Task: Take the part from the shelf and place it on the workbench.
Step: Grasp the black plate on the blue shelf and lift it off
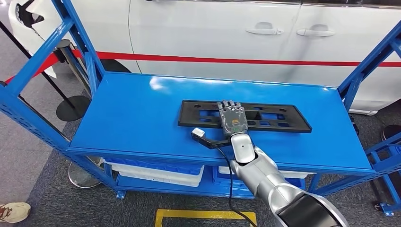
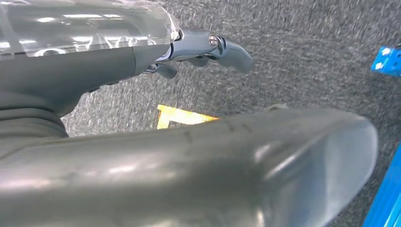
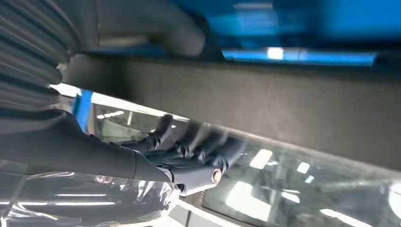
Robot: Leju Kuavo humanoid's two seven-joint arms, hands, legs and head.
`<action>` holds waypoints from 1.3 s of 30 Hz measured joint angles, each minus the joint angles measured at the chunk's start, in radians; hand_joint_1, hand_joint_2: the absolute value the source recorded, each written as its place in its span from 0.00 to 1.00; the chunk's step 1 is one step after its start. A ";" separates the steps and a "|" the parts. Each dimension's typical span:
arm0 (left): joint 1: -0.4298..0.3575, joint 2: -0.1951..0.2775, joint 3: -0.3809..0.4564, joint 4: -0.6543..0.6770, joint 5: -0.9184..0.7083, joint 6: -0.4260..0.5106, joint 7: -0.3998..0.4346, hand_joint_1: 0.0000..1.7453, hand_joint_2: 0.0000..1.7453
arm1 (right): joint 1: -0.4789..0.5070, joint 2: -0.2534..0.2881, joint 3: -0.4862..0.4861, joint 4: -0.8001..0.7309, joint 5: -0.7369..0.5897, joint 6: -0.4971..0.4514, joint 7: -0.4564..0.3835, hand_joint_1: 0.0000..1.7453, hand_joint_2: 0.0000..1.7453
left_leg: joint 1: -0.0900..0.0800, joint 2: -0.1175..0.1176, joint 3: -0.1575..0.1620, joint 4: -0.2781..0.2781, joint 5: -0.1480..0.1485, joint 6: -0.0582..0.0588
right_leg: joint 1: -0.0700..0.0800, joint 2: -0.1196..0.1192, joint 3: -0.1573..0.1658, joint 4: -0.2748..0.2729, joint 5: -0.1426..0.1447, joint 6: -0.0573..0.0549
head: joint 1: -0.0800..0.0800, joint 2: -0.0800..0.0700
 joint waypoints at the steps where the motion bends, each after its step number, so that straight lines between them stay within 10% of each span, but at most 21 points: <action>1: 0.000 0.000 0.000 0.000 0.000 -0.001 -0.004 0.00 0.00 | 0.001 -0.005 -0.008 0.004 0.002 0.000 0.000 1.00 1.00 | 0.000 0.000 0.000 0.000 0.000 0.000 | -0.003 0.000 -0.018 0.034 -0.005 0.002 | 0.000 0.000; 6: -0.001 0.000 0.000 0.000 -0.001 -0.018 -0.036 0.00 0.00 | -0.003 -0.018 -0.039 0.014 0.006 0.001 0.002 0.98 1.00 | -0.002 -0.001 0.004 0.000 -0.004 -0.009 | -0.005 0.000 0.094 -0.210 0.129 -0.008 | 0.000 0.000; 11: -0.001 0.002 0.000 0.000 -0.004 -0.027 -0.071 0.00 0.00 | -0.005 -0.023 -0.051 0.016 0.010 0.000 0.004 0.97 1.00 | -0.003 -0.001 0.002 0.004 -0.013 -0.035 | -0.002 -0.001 0.115 -0.262 0.138 -0.031 | -0.002 0.000; 15: 0.000 0.003 -0.001 0.000 -0.010 -0.030 -0.093 0.00 0.00 | -0.003 -0.024 -0.060 0.018 0.009 -0.001 0.000 0.99 1.00 | -0.001 0.000 -0.093 0.216 -0.120 -0.044 | -0.001 -0.004 0.122 -0.270 0.140 -0.050 | -0.004 0.000; 17: 0.001 0.004 -0.001 0.000 -0.011 -0.032 -0.102 0.00 0.00 | -0.001 -0.025 -0.064 0.021 0.010 -0.001 -0.005 1.00 1.00 | -0.001 0.000 -0.123 0.274 -0.123 -0.045 | 0.002 -0.003 0.123 -0.266 0.137 -0.053 | -0.004 0.000; 21: 0.000 0.007 -0.003 0.000 -0.021 -0.029 -0.109 0.00 0.00 | -0.002 -0.025 -0.075 0.022 0.006 -0.009 -0.026 1.00 1.00 | -0.003 0.000 -0.024 0.059 -0.011 -0.035 | 0.006 0.000 0.120 -0.246 0.125 -0.046 | -0.003 0.000; 24: -0.001 0.008 -0.005 0.000 -0.027 -0.022 -0.107 0.00 0.00 | -0.001 -0.025 -0.101 0.020 -0.018 -0.038 -0.085 1.00 1.00 | -0.009 -0.002 -0.007 0.011 -0.004 -0.025 | 0.008 0.002 0.113 -0.240 0.125 -0.033 | -0.002 0.000; 27: -0.003 0.007 -0.005 0.000 -0.026 -0.019 -0.107 0.00 0.00 | 0.004 -0.021 -0.142 0.006 -0.077 -0.083 -0.206 1.00 1.00 | -0.002 0.000 -0.006 0.000 0.005 -0.008 | 0.006 0.002 0.100 -0.216 0.103 -0.017 | 0.000 0.000; 32: -0.004 0.009 -0.002 0.000 -0.006 -0.056 -0.116 0.00 0.00 | 0.057 0.003 -0.240 -0.140 -0.440 -0.089 -0.691 1.00 1.00 | 0.002 0.002 -0.005 -0.003 0.008 -0.002 | -0.008 0.000 -0.014 0.033 -0.005 0.003 | 0.004 0.000; 36: -0.005 0.009 0.007 0.000 0.012 -0.083 -0.138 0.00 0.00 | 0.124 0.024 -0.258 -0.409 -0.838 0.083 -0.923 1.00 1.00 | 0.006 -0.001 0.002 -0.001 0.002 -0.013 | -0.014 -0.004 0.087 -0.178 0.110 0.001 | 0.004 0.000; 39: -0.005 0.010 0.017 0.000 0.019 -0.085 -0.152 0.00 0.00 | 0.182 0.029 -0.250 -0.628 -1.104 0.249 -0.981 1.00 1.00 | 0.002 -0.004 0.003 -0.005 0.002 -0.034 | -0.005 -0.002 0.119 -0.247 0.122 -0.011 | 0.003 0.000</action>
